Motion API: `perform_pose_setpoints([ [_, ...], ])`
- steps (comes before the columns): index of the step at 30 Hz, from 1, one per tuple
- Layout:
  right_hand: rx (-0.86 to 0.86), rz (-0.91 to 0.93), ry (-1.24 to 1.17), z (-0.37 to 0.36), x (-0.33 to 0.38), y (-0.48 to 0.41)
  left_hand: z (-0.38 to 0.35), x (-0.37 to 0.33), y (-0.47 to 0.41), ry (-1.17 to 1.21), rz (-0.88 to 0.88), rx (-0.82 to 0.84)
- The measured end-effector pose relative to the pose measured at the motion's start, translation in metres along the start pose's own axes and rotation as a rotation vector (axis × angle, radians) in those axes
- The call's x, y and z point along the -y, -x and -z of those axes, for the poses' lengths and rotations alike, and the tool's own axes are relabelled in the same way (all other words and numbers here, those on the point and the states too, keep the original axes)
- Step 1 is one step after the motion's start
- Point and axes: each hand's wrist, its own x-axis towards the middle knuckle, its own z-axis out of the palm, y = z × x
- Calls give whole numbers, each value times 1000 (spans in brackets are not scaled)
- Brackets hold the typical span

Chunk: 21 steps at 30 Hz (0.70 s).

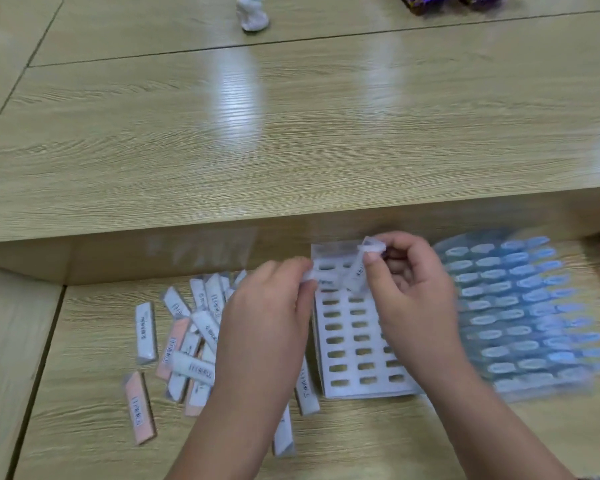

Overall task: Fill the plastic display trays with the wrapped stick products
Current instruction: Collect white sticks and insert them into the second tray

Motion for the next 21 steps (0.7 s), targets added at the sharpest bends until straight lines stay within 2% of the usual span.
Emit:
perform_pose_setpoints([
  [5,0,30,-23,-5,-5,-7,-9,0,-4,-74,-106,-62],
  [10,4,45,-114,-8,-10,-7,-12,0,-6,-26,-38,-104],
  [16,34,9,-187,-17,-20,0,-21,12,-1,-78,-252,-180],
  [21,49,61,13,-16,-20,-2,-22,17,0,-45,-324,-223],
])
